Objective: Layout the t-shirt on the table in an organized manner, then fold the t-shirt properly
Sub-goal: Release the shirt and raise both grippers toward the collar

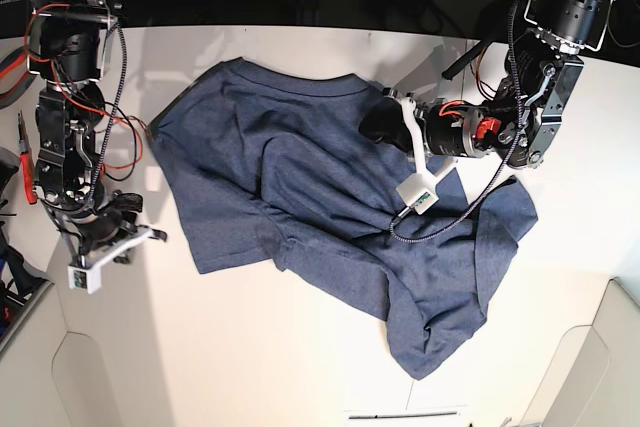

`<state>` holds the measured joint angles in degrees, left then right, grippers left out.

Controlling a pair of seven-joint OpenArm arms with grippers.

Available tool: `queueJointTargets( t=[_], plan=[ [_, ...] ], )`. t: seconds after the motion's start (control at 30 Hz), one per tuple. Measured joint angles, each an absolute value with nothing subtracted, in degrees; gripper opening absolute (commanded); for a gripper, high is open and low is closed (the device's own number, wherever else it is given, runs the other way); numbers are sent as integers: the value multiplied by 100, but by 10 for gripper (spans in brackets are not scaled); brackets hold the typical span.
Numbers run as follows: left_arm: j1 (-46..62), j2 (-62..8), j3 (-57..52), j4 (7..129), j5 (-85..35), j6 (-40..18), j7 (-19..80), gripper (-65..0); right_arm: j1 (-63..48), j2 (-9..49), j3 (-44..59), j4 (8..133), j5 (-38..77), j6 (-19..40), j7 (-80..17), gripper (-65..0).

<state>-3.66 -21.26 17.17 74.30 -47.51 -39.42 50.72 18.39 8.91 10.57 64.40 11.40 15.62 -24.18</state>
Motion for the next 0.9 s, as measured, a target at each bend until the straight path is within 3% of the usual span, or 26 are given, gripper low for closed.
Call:
queueJointTargets(
  t=[0.07,0.2,0.43,0.57,0.77,0.9],
  plan=[
    [-366,-2128,1717,7430,-4748,-3944,5070,-650,1874,591,1007,6482,1350,1844,-2416,-650],
    [-366,-2128,1717,7430,-4746,-3944,5076,-650,1870,137,788,6274,1214,1831,-2410,-650],
    [-366,-2128,1717,7430,-4716,-3944,5078,-650,1855,36,537,5430,676,1710,-2196,-650],
    [-311,-2130,1717,7430,-4713,-3942,5087,-650,1929,128,517,5127,99,919,-1662,-650],
    [99,-2126,1717,7435,-4818,-3931,5022,-650,2196,666,513,4722,-263,-198,-1597,-650],
    [373,-2075,1684,7456,-4945,-3944,4995,-650,2305,969,580,4648,-266,-392,-1752,-650]
  ],
)
